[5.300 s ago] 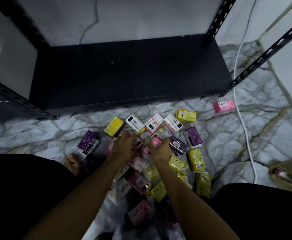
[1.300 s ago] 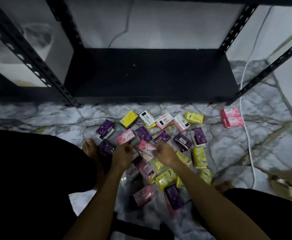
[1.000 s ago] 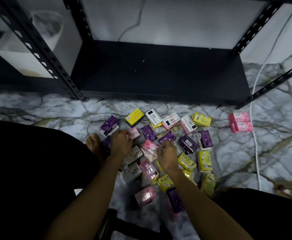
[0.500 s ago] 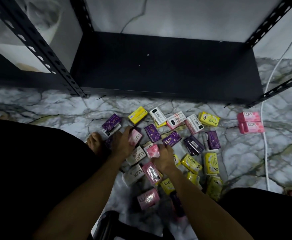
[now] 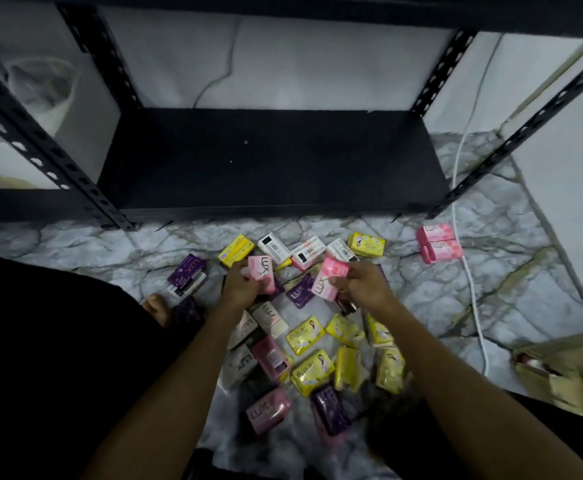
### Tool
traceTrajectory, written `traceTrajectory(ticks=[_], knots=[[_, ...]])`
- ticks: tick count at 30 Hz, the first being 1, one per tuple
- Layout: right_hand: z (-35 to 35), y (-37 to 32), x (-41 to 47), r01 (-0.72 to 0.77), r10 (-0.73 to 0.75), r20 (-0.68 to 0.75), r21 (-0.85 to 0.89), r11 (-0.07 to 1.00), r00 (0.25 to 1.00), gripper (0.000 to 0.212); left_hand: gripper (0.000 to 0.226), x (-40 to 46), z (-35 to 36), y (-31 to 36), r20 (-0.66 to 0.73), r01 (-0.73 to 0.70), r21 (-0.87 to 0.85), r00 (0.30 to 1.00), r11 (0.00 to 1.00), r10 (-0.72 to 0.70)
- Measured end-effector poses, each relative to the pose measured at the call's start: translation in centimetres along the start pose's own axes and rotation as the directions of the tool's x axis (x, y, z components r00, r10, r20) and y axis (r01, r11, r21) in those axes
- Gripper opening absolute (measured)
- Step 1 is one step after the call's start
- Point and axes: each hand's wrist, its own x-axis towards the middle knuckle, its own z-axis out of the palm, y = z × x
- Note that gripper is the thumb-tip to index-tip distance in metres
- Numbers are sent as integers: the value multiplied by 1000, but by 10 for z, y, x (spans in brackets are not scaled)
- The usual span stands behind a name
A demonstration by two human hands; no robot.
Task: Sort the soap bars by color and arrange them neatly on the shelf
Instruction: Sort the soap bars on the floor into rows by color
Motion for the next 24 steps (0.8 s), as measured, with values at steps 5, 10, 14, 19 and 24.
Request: traceTrajectory(ticks=[5, 10, 14, 19, 24], knots=[[-130, -60, -26, 69, -67, 33, -73, 995, 997, 19, 64, -27, 54, 62, 228, -83, -165, 966, 983, 120], [-249, -81, -52, 36, -43, -50, -140, 989, 998, 31, 55, -52, 120, 117, 377, -103, -185, 911, 977, 168], [-301, -38, -48, -20, 20, -163, -1, 1000, 986, 31, 58, -67, 177, 138, 446, -67, -216, 881, 974, 159], [-310, 71, -3, -76, 157, -266, 291, 954, 951, 43, 57, -61, 239, 127, 502, -1, -195, 859, 981, 101], [-284, 149, 60, -120, 310, -313, 502, 856, 898, 29, 47, -35, 299, 92, 475, 108, -194, 880, 975, -3]])
